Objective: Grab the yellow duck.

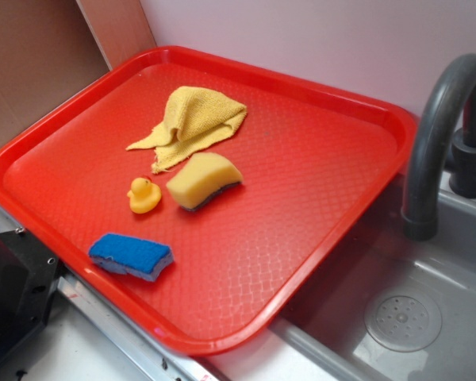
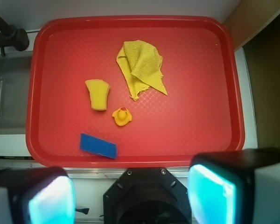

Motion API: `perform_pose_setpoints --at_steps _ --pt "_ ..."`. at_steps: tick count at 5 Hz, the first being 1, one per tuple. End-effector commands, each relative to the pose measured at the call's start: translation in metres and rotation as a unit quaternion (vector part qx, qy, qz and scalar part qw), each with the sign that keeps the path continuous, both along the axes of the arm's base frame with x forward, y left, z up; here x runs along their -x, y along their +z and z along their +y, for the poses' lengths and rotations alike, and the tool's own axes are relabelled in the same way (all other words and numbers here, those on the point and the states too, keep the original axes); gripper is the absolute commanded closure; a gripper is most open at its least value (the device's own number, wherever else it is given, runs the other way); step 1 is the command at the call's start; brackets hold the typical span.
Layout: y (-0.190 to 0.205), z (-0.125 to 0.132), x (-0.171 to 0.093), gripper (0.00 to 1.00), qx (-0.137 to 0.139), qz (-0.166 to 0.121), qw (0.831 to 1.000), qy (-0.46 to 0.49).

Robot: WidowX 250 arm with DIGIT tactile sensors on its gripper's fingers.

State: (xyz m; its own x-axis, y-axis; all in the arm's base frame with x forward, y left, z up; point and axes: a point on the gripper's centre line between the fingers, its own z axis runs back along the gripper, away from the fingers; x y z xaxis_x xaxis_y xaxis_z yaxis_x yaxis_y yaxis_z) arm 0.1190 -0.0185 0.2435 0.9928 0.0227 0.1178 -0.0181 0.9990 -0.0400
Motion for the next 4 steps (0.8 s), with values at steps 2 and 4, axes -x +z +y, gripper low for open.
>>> perform_pose_setpoints --at_steps 2,4 --pt "-0.013 -0.013 -0.016 0.00 0.029 -0.021 0.999 0.012" --pt "-0.047 -0.028 -0.043 0.00 -0.011 -0.023 0.999 0.045"
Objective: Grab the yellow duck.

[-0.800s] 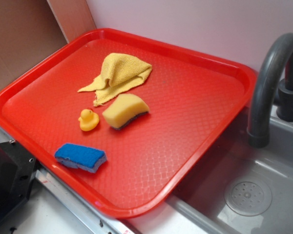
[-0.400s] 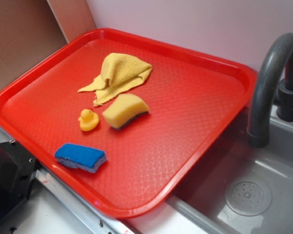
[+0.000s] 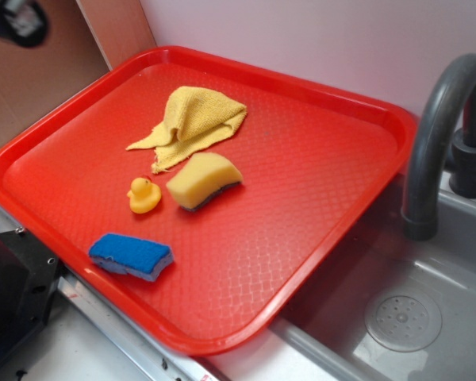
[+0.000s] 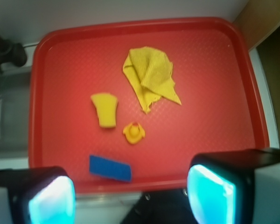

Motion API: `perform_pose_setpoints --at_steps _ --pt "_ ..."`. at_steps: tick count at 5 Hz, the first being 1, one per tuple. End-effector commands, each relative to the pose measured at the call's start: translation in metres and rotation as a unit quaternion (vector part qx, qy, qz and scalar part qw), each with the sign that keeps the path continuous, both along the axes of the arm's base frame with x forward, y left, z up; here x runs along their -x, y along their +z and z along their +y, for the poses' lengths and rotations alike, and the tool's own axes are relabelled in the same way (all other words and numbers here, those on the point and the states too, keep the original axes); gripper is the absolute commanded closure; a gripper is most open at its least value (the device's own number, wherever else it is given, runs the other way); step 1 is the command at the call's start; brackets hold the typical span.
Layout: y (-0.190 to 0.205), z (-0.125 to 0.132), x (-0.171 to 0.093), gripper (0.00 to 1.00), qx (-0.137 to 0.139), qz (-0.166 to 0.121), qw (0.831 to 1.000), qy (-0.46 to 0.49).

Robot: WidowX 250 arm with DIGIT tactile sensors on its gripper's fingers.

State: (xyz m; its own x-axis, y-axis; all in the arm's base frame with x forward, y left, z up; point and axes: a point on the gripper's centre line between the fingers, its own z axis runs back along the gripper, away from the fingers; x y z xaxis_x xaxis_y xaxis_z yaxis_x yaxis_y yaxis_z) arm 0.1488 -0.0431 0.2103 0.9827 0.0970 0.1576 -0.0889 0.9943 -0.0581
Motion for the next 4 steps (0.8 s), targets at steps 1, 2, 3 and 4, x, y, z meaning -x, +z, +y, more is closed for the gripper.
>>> perform_pose_setpoints --at_steps 1,2,3,4 --pt "-0.044 -0.005 -0.021 0.00 -0.025 0.021 0.999 -0.010" --pt "-0.079 0.006 -0.022 0.00 -0.031 0.045 0.998 -0.018" --pt "-0.111 0.010 -0.025 0.00 0.000 0.064 0.997 -0.031" --pt "-0.131 0.011 -0.028 0.00 -0.020 0.081 0.996 -0.032"
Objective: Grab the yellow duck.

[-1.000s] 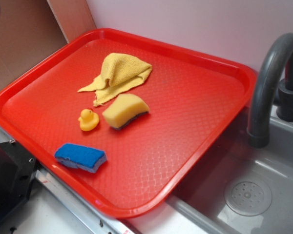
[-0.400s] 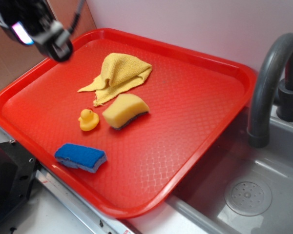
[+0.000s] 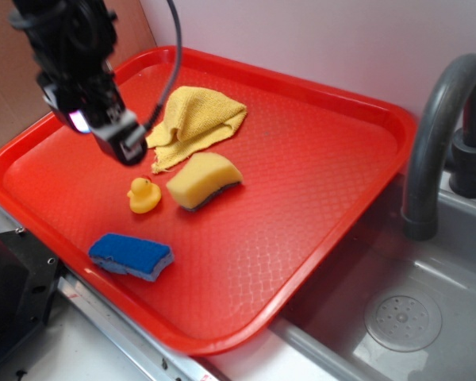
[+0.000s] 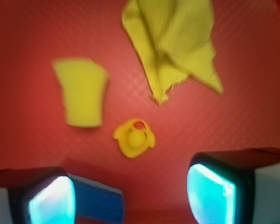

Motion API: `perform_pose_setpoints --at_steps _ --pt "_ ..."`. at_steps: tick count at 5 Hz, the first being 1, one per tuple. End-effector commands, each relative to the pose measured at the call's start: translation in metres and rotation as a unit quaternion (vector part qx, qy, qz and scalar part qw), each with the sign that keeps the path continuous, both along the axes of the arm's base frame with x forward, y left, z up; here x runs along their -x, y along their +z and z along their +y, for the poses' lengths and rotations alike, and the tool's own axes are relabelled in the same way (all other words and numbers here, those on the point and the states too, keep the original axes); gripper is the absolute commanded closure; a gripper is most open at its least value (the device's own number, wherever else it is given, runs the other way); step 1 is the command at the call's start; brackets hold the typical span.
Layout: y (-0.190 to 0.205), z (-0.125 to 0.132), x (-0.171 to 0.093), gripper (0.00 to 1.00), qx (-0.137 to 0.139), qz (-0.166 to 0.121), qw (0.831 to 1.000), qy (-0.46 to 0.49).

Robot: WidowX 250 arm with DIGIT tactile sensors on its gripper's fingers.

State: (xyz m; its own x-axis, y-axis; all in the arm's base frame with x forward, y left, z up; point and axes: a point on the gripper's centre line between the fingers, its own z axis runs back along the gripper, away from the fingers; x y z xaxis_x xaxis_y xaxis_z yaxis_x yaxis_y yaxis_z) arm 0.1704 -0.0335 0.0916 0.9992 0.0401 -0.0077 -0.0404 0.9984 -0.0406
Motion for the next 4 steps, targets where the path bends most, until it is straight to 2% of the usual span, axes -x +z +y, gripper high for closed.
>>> perform_pose_setpoints --at_steps 1,2,3,4 --pt "-0.029 0.000 -0.008 0.00 -0.019 0.007 1.000 -0.017" --pt "-0.047 -0.003 -0.009 0.00 -0.040 0.028 0.998 -0.032" --pt "-0.060 -0.001 -0.008 0.00 -0.030 0.044 0.998 -0.029" --pt "-0.071 0.004 -0.009 0.00 -0.058 0.056 0.997 -0.018"
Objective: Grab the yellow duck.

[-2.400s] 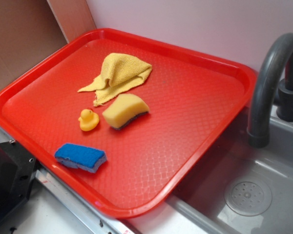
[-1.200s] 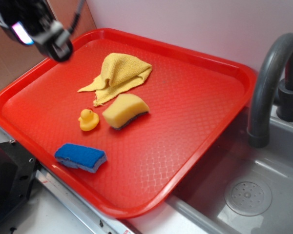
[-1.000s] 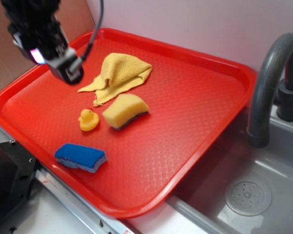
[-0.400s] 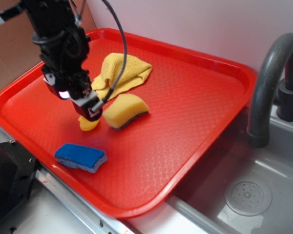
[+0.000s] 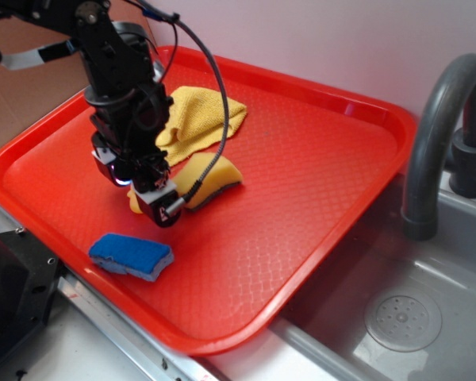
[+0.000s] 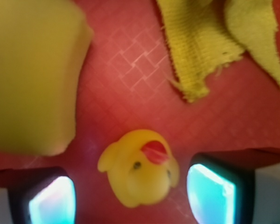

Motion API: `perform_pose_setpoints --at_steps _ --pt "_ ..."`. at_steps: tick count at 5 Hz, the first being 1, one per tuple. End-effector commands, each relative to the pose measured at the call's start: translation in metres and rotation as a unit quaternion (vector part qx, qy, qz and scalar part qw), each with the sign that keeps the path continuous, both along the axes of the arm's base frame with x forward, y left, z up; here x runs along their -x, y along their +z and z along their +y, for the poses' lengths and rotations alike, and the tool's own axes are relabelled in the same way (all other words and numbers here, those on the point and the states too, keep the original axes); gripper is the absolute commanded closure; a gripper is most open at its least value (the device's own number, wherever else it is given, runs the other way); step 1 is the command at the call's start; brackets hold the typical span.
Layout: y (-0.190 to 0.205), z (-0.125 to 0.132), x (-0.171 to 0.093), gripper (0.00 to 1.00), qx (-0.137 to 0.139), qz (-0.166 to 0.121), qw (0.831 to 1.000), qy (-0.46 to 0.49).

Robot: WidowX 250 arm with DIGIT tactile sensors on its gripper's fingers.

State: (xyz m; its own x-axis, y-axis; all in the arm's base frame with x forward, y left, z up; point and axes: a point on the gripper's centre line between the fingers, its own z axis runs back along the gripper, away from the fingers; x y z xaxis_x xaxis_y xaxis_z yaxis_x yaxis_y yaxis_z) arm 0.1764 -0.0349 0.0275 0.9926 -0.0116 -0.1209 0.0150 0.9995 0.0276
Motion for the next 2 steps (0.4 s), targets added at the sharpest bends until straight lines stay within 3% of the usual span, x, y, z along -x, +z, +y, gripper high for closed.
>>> perform_pose_setpoints --at_steps 1,2 --pt "-0.0142 0.0142 -0.0031 0.00 -0.031 0.010 0.999 0.024" --pt "-0.0190 0.0145 -0.0048 1.00 -0.025 0.020 0.999 0.018"
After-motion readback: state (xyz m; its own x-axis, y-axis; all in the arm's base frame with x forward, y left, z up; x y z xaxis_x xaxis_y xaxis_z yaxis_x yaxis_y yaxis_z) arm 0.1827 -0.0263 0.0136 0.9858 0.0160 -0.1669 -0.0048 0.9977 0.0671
